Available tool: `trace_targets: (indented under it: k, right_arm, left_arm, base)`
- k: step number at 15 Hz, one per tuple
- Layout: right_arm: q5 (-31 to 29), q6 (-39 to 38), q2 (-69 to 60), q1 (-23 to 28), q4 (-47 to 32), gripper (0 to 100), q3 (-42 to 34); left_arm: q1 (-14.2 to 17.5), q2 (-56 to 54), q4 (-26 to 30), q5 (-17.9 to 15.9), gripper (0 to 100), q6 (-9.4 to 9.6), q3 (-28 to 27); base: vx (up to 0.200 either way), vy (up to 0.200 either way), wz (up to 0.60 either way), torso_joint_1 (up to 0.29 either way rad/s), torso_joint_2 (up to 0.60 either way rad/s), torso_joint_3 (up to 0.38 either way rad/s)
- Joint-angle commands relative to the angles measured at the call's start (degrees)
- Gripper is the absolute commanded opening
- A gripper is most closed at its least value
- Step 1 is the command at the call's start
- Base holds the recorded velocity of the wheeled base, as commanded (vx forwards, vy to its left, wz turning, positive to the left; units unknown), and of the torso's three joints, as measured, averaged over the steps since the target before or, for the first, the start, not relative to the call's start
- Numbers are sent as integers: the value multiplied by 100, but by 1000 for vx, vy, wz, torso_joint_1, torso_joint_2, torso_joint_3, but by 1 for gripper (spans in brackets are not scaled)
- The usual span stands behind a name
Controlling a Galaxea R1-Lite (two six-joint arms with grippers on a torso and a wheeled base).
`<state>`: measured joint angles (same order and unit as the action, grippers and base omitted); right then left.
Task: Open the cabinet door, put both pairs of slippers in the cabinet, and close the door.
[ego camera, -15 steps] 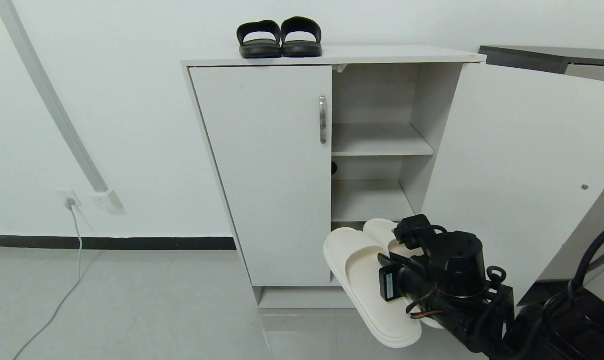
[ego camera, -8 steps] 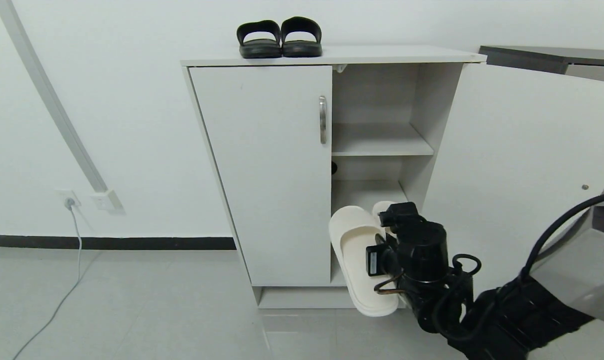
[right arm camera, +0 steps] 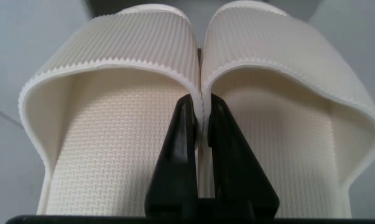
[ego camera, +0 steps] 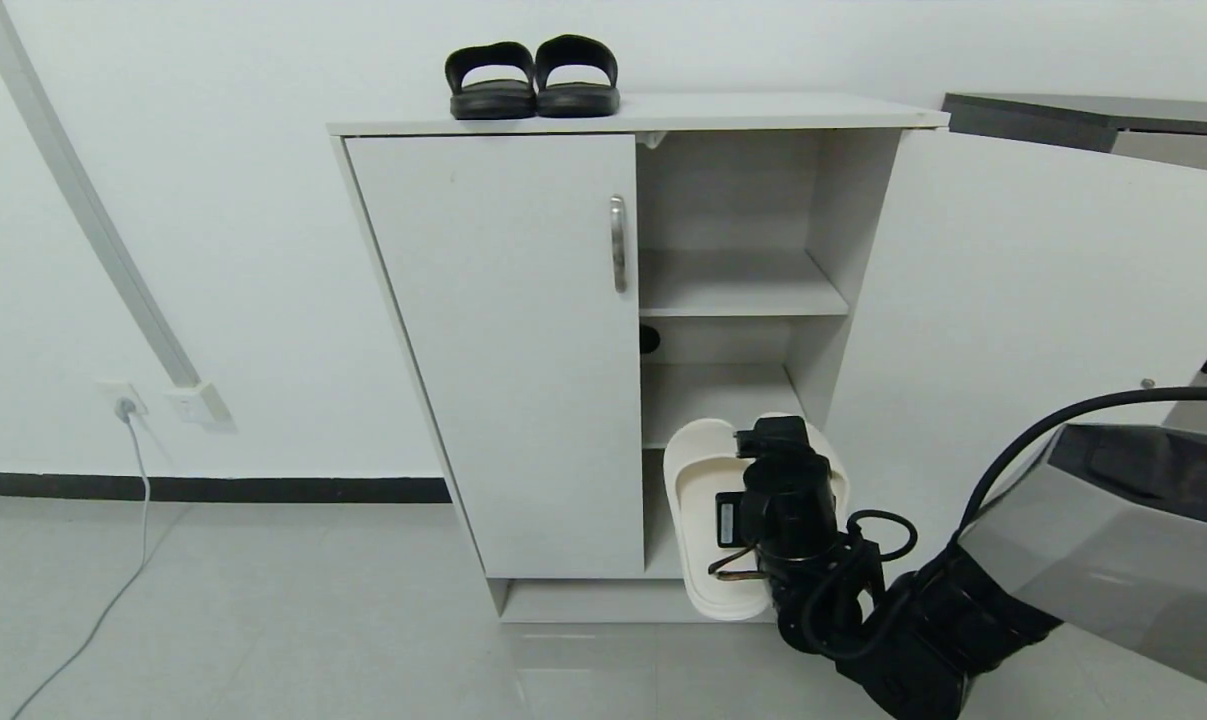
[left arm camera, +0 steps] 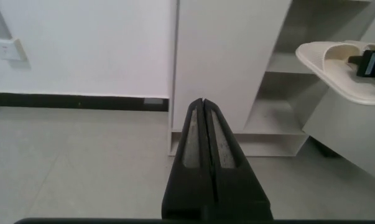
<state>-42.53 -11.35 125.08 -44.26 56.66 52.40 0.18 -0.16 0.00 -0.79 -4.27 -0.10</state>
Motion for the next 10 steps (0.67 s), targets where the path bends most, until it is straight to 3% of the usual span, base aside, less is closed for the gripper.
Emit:
trace_targets:
  k: [1,10]
  right_arm:
    - [8,1,122,-12,12,0,8]
    - [272,98,527,-153,20,0,482]
  left_arm:
    - [-1,16,0,0,0,-4,1]
    - [-1,16,0,0,0,5,1]
  base:
    - [0,0,0,0,0,0]
    - [0,0,0,0,0,0]
